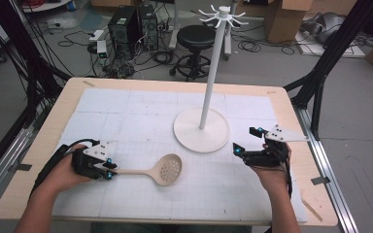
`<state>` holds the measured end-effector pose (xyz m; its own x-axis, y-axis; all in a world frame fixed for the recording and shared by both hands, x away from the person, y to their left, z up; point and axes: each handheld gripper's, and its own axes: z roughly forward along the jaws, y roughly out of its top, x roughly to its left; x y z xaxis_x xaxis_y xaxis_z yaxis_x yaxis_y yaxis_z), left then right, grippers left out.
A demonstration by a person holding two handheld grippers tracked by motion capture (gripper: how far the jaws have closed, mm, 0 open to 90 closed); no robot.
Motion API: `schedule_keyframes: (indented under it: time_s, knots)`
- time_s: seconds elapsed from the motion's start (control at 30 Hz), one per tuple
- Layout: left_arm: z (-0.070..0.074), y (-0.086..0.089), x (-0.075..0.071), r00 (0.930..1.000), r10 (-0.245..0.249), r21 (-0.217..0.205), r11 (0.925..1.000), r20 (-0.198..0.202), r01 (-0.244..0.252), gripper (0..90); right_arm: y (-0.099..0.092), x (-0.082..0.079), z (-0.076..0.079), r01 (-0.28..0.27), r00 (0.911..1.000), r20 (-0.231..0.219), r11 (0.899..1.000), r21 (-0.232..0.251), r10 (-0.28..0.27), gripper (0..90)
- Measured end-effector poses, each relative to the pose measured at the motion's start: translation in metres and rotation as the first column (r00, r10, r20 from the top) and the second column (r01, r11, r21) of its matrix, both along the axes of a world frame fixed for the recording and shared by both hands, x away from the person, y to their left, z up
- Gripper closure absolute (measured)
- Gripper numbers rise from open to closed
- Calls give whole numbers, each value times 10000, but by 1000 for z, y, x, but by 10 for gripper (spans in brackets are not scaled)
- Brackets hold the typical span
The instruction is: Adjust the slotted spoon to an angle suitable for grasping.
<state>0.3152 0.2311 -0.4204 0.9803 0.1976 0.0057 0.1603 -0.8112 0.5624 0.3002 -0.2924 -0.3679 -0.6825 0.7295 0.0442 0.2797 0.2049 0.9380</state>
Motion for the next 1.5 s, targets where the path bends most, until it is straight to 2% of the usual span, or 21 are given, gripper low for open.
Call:
schedule_keyframes:
  time_s: [0.23,0.33,0.5,0.67,0.77,0.87,0.97,1.07,1.13,1.3,1.4,1.5]
  knots:
    - [0,-35,1,9970,-777,34,9970,70,777,735,0,1,0,-34,10000,10,10000,22,34,107]
    - [-1,-48,2,9955,-947,-108,9954,31,947,736,-1,1,0,-15,10000,15,10000,82,15,107]
    - [-4,-73,5,9922,-1241,-636,9902,61,1243,736,-4,0,1,-16,10000,46,9999,145,15,107]
    - [-6,-99,8,9885,-1505,-851,9849,120,1510,736,-5,0,2,4,10000,80,9998,209,-6,107]
    - [-7,-115,10,9871,-1592,-961,9824,160,1600,736,-5,0,2,9,9999,112,9998,195,-11,107]
    - [-10,-124,12,9879,-1544,-1156,9811,167,1553,718,-5,0,2,-11,10000,98,9998,180,10,107]
    - [-9,-121,12,9914,-1293,-1044,9859,224,1309,603,-6,-1,3,6,10000,95,9997,250,-9,107]
    - [-2,-106,9,9944,-997,-1335,9856,339,1034,557,-8,-1,3,49,9999,111,9995,310,-53,107]
    - [0,-90,6,9966,-692,-1571,9847,452,755,551,-9,-2,4,65,9999,93,9994,329,-68,107]
    - [-2,-49,-1,9998,-82,-1649,9862,172,110,551,-12,-3,4,106,9998,169,9991,401,-113,107]
    - [-5,-35,-7,9998,29,-1683,9857,171,0,547,-11,-2,4,80,9998,160,9992,383,-87,107]
    - [-9,-32,-9,9999,90,-1730,9849,120,-68,547,-9,-1,3,51,9999,140,9995,312,-56,107]
